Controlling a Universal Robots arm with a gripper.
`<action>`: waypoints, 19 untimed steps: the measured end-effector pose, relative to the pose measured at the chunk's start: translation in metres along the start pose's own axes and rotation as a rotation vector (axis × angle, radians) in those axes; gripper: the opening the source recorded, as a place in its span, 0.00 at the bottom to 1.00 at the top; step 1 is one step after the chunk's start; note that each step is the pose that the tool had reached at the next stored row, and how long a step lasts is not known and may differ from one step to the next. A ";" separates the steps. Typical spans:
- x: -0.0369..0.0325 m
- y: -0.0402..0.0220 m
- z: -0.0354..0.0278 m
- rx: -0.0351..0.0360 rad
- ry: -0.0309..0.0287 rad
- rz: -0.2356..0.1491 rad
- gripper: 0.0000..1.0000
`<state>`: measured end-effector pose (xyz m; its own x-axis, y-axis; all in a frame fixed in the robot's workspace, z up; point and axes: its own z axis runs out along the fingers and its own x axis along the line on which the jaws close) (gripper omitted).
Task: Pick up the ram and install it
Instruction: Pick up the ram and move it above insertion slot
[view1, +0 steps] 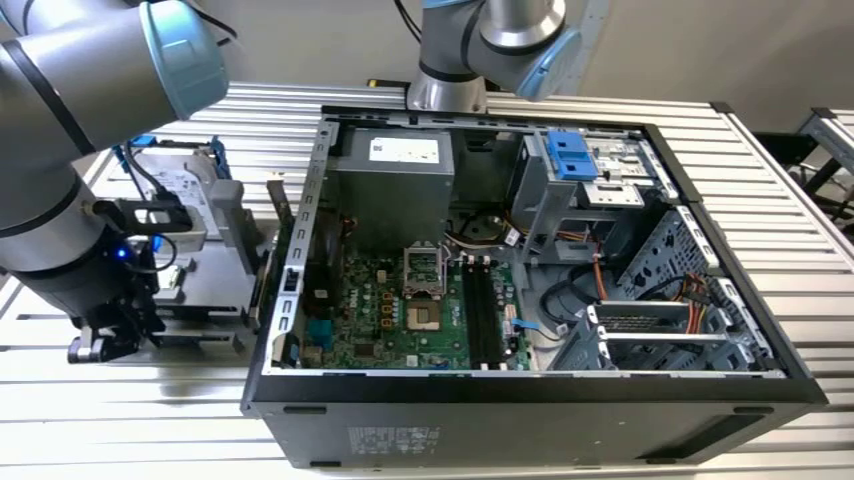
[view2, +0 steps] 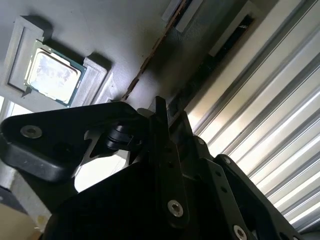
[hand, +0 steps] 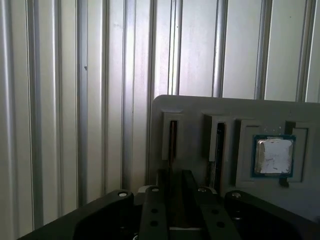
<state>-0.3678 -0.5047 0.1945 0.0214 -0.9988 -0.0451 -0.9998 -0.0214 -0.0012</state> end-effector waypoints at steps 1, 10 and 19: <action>0.0000 0.0000 -0.0002 0.0001 -0.0001 0.000 1.00; -0.0001 0.0000 -0.0022 0.0002 -0.0002 0.000 1.00; -0.0001 0.0002 -0.0023 0.0000 -0.0001 0.000 1.00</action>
<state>-0.3681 -0.5046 0.1968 0.0214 -0.9988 -0.0452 -0.9998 -0.0214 -0.0012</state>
